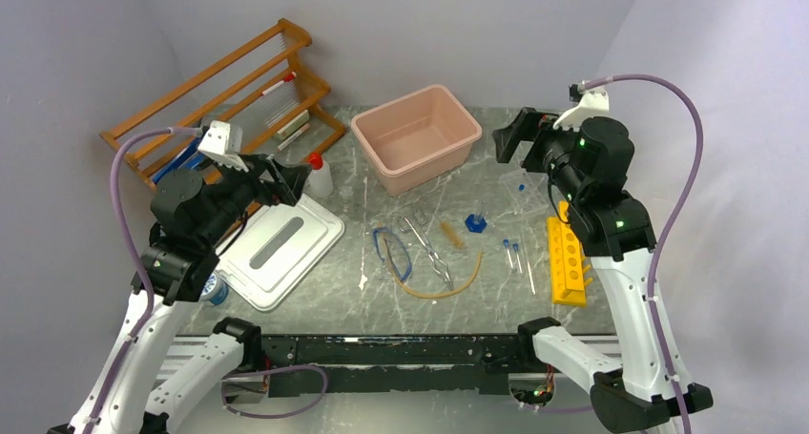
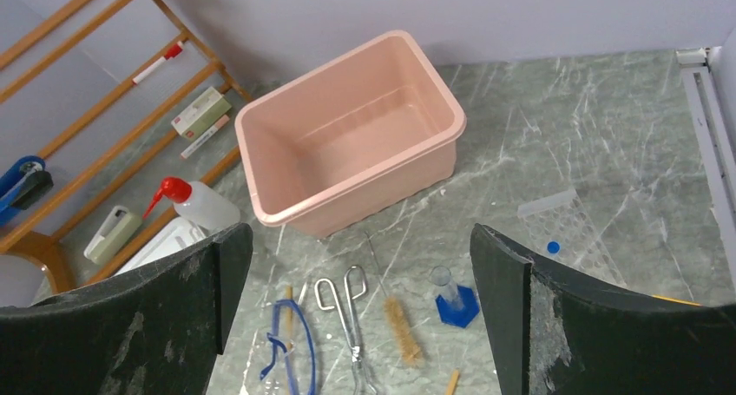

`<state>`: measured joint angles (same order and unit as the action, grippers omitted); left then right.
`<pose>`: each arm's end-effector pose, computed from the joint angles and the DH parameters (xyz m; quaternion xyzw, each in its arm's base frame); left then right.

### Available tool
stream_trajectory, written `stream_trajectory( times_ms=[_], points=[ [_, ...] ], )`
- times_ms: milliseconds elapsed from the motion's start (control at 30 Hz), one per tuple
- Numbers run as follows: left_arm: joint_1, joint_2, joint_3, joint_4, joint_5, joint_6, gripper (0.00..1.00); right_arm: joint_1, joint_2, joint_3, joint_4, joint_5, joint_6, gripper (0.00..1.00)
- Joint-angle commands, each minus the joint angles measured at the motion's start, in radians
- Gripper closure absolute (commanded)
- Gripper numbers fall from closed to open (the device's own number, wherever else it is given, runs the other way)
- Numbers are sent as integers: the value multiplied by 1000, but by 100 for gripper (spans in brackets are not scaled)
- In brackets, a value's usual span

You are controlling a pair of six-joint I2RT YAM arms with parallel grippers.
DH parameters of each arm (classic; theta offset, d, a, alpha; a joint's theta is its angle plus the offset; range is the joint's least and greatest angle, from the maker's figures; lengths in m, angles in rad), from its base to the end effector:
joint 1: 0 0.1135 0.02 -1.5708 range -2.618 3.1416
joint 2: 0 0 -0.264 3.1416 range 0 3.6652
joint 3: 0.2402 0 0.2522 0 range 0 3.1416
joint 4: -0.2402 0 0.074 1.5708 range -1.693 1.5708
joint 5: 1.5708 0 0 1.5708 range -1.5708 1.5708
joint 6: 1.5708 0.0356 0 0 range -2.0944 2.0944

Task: Organize the chemistry lab equipment

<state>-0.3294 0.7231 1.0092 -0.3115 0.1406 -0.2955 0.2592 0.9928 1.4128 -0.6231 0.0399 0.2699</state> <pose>0.1397 -0.0530 0.4121 0.0611 0.7133 -0.2619 0.6472 0.1766 0.0453 0.4672 0.0168 0.7749 0.1502 0.6137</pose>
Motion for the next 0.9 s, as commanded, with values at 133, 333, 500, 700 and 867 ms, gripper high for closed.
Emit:
stream_trajectory(
  times_ms=[133,333,500,700,867],
  points=[
    [-8,-10,-36,17,22,-36,3,3,-16,-29,12,-48,43,0],
    [-8,-5,-70,-12,-19,-57,5,3,-45,-95,81,-131,43,0],
    [-8,10,-106,-94,-100,-120,6,5,21,-81,54,-228,18,8],
    [-8,7,-173,-232,-214,-256,3,194,143,-48,52,-123,63,20],
    [-8,-31,-197,-307,-309,-340,3,451,280,-41,127,71,140,26]
  ],
)
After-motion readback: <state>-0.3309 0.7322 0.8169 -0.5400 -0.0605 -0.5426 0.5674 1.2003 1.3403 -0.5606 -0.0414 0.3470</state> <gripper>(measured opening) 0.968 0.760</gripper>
